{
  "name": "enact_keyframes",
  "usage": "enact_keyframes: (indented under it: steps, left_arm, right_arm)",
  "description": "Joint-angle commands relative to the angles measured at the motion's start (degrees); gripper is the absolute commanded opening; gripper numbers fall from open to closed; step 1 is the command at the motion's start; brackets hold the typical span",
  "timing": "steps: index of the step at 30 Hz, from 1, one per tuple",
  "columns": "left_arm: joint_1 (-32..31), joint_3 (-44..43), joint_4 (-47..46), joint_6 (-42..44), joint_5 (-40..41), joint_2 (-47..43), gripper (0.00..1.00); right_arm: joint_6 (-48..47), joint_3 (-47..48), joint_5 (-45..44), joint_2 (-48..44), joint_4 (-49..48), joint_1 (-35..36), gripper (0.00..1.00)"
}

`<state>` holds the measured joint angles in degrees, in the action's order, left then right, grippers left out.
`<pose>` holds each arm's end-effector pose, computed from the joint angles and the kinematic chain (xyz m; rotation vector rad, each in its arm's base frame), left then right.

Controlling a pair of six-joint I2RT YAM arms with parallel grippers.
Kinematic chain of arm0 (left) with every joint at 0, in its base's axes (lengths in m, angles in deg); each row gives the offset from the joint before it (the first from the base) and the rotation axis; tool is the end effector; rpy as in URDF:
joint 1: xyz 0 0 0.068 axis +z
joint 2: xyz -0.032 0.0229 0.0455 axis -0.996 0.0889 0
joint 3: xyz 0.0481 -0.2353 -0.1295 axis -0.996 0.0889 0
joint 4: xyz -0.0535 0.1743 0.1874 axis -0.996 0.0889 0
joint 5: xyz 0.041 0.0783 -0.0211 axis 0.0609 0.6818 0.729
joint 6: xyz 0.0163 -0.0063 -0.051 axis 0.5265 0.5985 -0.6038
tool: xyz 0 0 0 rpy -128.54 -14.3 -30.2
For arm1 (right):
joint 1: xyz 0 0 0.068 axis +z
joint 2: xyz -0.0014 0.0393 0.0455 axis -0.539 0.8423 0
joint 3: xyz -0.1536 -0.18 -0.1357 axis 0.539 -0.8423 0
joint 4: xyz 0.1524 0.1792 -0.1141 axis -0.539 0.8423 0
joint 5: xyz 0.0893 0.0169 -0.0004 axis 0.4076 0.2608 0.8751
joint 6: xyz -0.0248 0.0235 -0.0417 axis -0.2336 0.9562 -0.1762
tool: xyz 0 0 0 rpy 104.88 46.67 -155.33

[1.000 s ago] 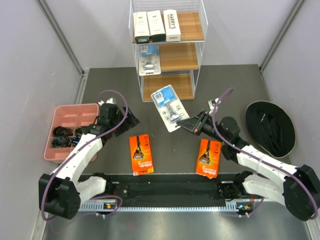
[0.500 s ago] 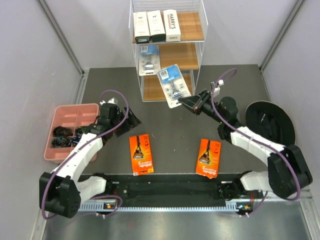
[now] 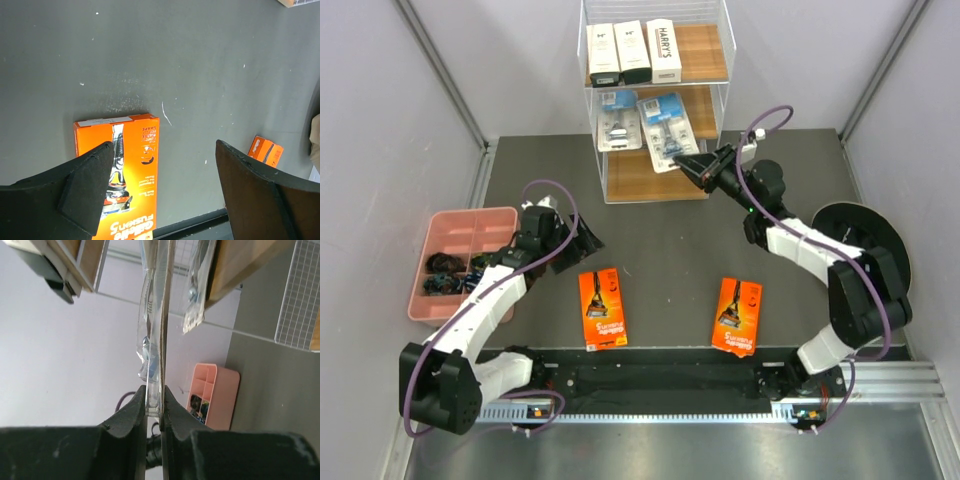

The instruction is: Place and organize the shaving razors onto the shelf

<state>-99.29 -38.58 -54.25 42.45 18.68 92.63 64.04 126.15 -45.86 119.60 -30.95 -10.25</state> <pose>0.2231 -0.0633 0.2482 -0.4852 2.3599 -0.6679 0.3240 0.1481 0.3056 0.4422 1.6259 1.6853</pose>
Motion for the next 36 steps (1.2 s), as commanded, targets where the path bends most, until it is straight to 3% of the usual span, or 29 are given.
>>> enact_keyframes:
  steps: [1, 15, 26, 36]
  left_arm:
    - [0.24, 0.00, -1.98, 1.39, -0.67, 0.01, 0.86]
    - [0.24, 0.97, -2.42, 0.87, -1.99, 0.02, 0.86]
    - [0.24, 1.49, -2.42, 0.60, -2.78, 0.10, 0.87]
    - [0.24, 1.67, -2.50, 0.16, -3.40, 0.19, 0.87]
  right_arm:
    - [1.61, 6.86, -1.87, 3.70, -3.40, -1.71, 0.00]
    - [3.46, 17.15, -4.85, 12.23, 3.37, -2.16, 0.00]
    - [0.39, 23.65, -6.79, 15.40, 14.96, -0.66, 0.00]
    - [1.53, 22.52, -8.20, 16.63, 15.94, -0.13, 0.15]
